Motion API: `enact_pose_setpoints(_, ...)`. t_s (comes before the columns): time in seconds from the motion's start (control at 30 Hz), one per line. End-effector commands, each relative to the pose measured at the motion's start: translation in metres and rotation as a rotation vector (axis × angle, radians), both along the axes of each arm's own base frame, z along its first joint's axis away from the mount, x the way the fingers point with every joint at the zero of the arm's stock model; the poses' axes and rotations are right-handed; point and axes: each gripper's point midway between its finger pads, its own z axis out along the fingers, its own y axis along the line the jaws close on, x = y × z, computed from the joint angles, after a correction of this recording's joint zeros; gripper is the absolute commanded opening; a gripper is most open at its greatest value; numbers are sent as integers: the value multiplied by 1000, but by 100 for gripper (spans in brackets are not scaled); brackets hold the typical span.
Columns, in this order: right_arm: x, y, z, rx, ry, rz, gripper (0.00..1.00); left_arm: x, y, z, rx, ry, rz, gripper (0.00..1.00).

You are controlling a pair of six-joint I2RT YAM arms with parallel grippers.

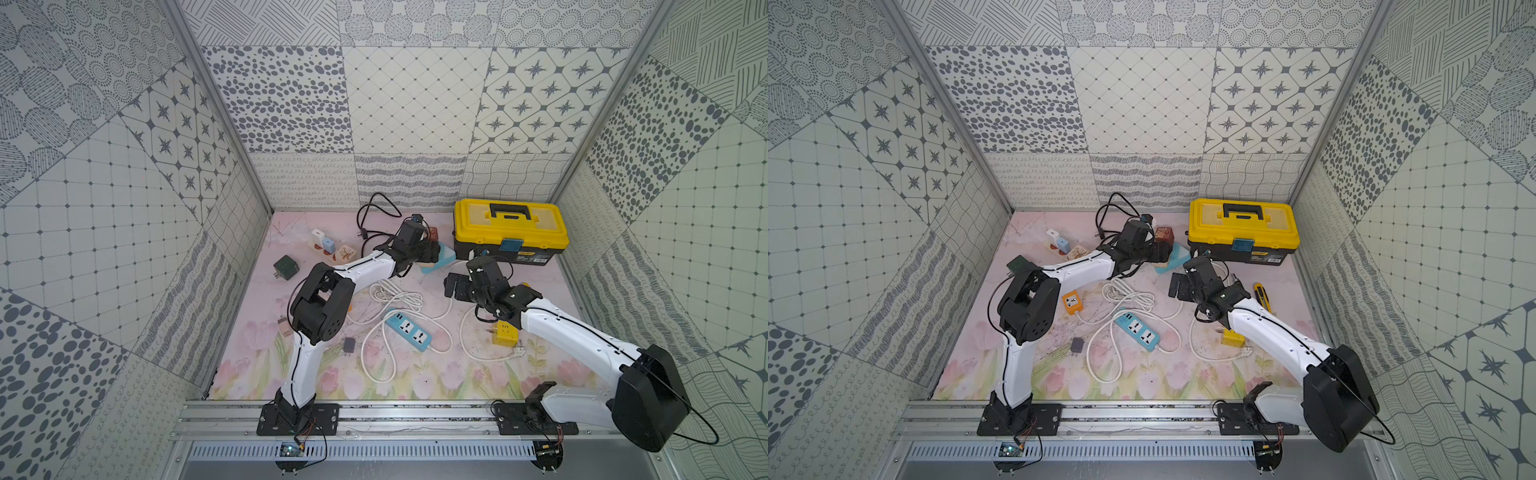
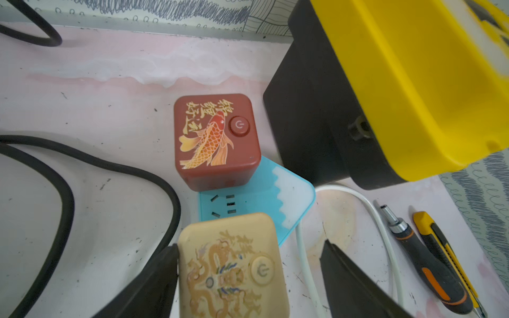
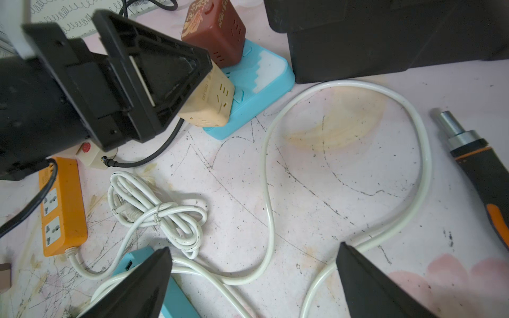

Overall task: Pull the plug off the socket
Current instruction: Pick up the socket from the center of the board.

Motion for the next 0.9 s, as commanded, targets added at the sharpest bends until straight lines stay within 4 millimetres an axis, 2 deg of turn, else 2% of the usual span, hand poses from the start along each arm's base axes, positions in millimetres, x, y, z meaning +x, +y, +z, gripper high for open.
enact_pose_setpoints(0.0,4,3,9,46,-39,-5,100,-2,2,-13,70,33,12,85)
enact_pose_setpoints(0.3,5,5,6,68,-35,-9,100,-15,8,-23,94,95,23,71)
enact_pose_setpoints(0.43,6,9,2,89,-30,-7,100,-19,7,-31,98,110,6,56)
enact_pose_setpoints(0.53,6,14,-3,122,-13,0,100,-23,7,-29,91,117,-6,48)
enact_pose_setpoints(0.67,16,28,-14,284,13,-55,100,-38,17,-19,87,153,1,43)
enact_pose_setpoints(0.8,35,55,-29,517,24,-108,99,-59,29,-17,28,247,22,45)
enact_pose_setpoints(0.87,46,68,-38,579,44,-119,97,-65,34,-18,-10,295,24,44)
